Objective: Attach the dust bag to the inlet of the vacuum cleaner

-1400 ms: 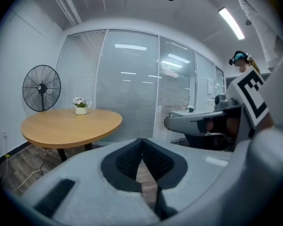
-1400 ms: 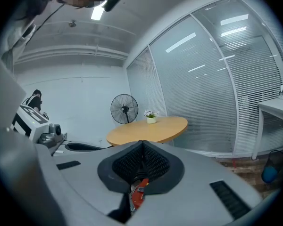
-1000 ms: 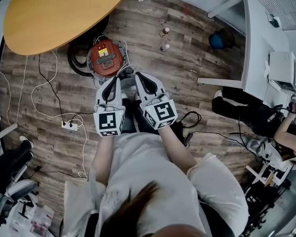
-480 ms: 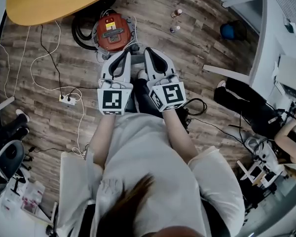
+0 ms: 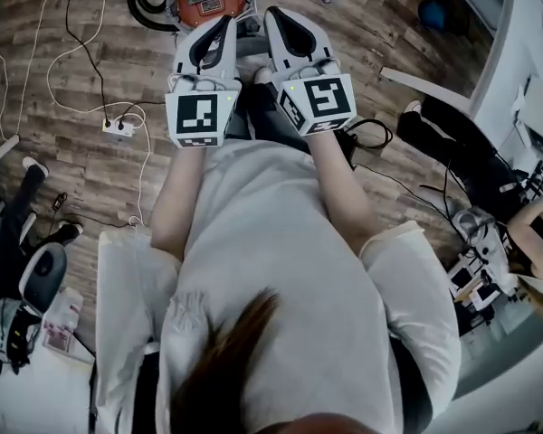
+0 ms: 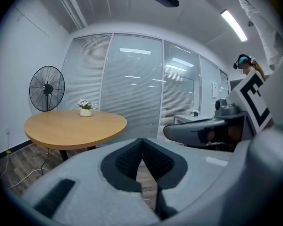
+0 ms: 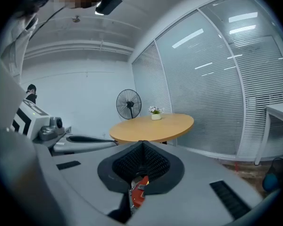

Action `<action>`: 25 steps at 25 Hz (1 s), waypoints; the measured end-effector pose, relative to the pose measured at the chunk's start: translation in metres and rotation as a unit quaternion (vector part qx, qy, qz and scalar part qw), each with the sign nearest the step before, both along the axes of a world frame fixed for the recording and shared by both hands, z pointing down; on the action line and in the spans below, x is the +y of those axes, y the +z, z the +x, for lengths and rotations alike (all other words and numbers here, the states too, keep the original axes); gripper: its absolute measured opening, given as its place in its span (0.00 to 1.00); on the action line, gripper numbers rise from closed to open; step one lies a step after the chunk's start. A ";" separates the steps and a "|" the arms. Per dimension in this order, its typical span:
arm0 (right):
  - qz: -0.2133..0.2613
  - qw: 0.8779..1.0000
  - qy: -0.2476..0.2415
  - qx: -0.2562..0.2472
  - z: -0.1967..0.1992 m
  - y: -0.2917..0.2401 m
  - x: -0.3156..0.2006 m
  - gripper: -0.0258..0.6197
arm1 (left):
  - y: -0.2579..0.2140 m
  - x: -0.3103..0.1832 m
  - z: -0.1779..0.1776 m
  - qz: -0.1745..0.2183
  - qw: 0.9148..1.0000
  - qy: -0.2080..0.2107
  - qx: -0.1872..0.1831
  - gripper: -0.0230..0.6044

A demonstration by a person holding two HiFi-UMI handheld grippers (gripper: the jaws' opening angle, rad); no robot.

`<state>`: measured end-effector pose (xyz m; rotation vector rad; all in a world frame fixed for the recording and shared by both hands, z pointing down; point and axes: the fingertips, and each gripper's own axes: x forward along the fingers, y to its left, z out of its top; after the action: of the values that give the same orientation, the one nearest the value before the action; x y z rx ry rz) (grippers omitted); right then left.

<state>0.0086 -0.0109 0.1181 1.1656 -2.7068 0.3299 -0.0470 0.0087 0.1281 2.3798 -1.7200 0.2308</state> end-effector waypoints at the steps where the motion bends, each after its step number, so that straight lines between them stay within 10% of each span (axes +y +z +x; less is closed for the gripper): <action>1: -0.001 1.000 -0.003 0.007 -0.003 0.004 0.002 0.04 | 0.001 0.001 -0.003 -0.002 1.000 -0.004 0.000 0.06; 25: -0.029 0.999 -0.012 0.037 -0.017 0.029 0.035 0.04 | 0.019 0.024 -0.019 -0.025 0.998 -0.047 0.018 0.06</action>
<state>-0.0085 0.0242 0.1474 1.1060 -2.6272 0.3523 -0.0660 0.0325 0.1474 2.2484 -1.7840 0.2132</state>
